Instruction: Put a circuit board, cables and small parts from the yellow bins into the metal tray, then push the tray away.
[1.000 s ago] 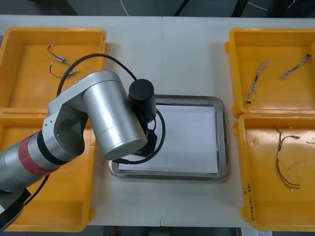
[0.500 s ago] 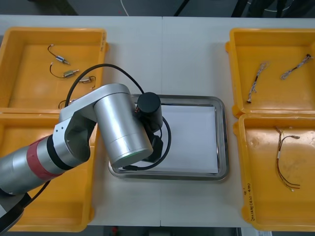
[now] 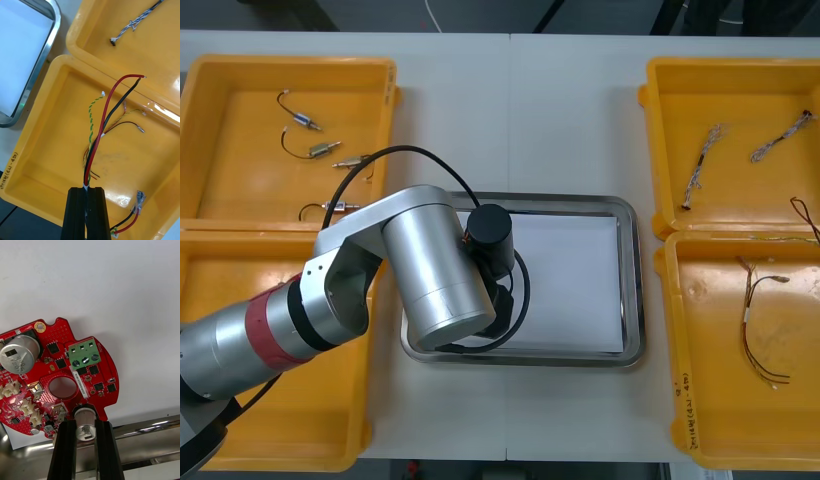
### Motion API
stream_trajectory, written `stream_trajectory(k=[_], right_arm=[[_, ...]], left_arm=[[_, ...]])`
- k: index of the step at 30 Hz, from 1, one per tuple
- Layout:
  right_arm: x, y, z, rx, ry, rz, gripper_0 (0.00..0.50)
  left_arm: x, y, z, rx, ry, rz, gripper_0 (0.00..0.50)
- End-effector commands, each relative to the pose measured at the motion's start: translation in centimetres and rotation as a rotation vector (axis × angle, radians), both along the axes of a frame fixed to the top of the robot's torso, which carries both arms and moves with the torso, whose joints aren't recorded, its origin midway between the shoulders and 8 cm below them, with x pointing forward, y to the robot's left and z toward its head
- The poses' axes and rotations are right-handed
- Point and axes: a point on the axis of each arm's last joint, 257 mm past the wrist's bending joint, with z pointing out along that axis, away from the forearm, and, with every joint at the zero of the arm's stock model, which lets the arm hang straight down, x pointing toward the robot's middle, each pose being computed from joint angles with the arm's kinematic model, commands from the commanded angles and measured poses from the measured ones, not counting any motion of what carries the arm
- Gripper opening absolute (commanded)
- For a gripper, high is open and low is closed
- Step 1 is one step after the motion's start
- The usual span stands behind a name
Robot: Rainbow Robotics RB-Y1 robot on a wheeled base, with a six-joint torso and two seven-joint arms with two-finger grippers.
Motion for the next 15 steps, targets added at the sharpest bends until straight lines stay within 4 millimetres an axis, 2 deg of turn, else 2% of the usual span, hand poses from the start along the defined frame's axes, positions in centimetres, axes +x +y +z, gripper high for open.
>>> stream_trajectory(k=[1,5,7,9,10,11,15], right_arm=[[-0.66,1.06,0.55,-0.033,0.001,0.068,0.0],[-1.02,1.67,0.48,-0.023,0.009,0.09,0.0],[-1.0,1.65,0.52,-0.027,0.005,0.089,0.0],[-0.98,1.61,0.55,-0.038,-0.001,0.091,0.0],[-0.96,1.63,0.52,-0.039,-0.002,0.091,0.0],[-0.98,1.65,0.47,-0.039,-0.001,0.093,0.0],[-0.87,1.44,0.48,-0.05,-0.005,0.093,0.0]], left_arm=[[-0.59,-1.08,-0.46,-0.028,-0.007,0.032,0.002],[-0.64,-1.06,-0.52,-0.029,-0.005,0.035,0.008],[-0.67,-1.08,-0.53,-0.032,-0.003,0.039,0.128],[-0.66,-1.1,-0.49,-0.033,-0.005,0.041,0.37],[-0.62,-1.15,-0.39,-0.035,-0.009,0.041,0.467],[-0.57,-1.15,-0.34,-0.036,-0.012,0.044,0.493],[-0.76,-1.5,0.09,-0.049,-0.021,0.039,0.5]])
